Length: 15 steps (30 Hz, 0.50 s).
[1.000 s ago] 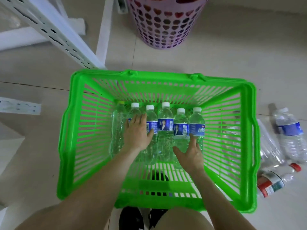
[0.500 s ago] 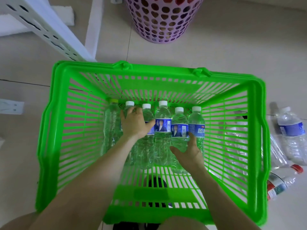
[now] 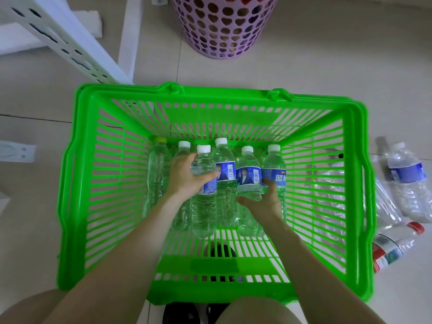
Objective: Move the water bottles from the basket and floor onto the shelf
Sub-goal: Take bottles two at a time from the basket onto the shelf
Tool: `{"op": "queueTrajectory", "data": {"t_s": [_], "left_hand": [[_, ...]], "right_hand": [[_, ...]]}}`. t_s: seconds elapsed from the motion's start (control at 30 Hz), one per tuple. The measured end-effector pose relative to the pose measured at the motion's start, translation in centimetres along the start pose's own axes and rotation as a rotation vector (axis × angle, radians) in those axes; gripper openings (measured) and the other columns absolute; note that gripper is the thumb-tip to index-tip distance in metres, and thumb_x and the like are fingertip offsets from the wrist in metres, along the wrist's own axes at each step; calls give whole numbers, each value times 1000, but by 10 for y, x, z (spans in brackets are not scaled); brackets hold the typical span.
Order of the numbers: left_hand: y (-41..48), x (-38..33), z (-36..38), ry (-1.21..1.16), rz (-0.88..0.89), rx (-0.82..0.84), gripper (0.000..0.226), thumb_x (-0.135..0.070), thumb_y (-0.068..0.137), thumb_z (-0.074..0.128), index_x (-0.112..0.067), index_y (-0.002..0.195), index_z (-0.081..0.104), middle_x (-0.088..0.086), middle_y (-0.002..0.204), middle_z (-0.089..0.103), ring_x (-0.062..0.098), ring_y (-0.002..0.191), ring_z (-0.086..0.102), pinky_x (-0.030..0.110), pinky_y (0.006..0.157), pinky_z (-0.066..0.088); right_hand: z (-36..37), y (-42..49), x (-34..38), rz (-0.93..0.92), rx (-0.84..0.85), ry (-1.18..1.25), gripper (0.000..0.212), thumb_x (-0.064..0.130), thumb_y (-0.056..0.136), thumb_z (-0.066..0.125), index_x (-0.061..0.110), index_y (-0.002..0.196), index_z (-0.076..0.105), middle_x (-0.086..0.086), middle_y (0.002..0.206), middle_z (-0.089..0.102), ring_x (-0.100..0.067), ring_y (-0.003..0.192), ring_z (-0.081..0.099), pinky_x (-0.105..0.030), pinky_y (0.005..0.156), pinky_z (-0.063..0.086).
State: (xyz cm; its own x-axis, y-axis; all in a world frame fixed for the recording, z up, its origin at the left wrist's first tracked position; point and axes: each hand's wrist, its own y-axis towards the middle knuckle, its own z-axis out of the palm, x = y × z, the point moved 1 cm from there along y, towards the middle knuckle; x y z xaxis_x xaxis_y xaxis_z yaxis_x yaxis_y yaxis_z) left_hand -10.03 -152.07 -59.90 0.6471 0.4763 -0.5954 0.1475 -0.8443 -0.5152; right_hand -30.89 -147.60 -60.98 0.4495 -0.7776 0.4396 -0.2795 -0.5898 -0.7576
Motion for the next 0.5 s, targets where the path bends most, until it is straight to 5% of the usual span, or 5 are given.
{"op": "queueTrajectory", "data": {"t_s": [0.1, 0.27, 0.4, 0.5], "left_hand": [[-14, -4, -2, -148, -29, 59, 54, -46, 74, 79, -21, 116, 57, -14, 100, 64, 9, 91, 63, 39, 87, 54], [-26, -1, -1, -233, -98, 169, 85, -56, 71, 77, -29, 140, 36, -6, 132, 57, 16, 115, 58, 40, 99, 47], [-26, -7, -6, -257, -193, 235, 83, -52, 61, 85, -28, 131, 48, -9, 121, 63, 14, 108, 62, 38, 97, 49], [-26, -10, -13, -305, -273, 253, 111, -68, 37, 86, -25, 133, 51, -5, 126, 63, 17, 111, 62, 44, 99, 50]], "right_hand": [[-2, -1, 4, 28, 15, 41, 85, 35, 66, 88, 27, 134, 38, -11, 121, 63, -29, 104, 63, -38, 86, 54], [-9, 2, 10, 140, 147, 273, 49, 4, 68, 83, 14, 109, 60, -4, 94, 67, -26, 95, 63, -34, 83, 49], [-15, -3, 3, 183, 278, 387, 27, -9, 70, 73, 11, 87, 69, -5, 76, 65, -23, 79, 59, -37, 77, 47], [-25, -14, 3, 178, 357, 453, 28, -12, 75, 66, 8, 94, 69, -6, 77, 65, -20, 73, 58, -32, 67, 46]]}}
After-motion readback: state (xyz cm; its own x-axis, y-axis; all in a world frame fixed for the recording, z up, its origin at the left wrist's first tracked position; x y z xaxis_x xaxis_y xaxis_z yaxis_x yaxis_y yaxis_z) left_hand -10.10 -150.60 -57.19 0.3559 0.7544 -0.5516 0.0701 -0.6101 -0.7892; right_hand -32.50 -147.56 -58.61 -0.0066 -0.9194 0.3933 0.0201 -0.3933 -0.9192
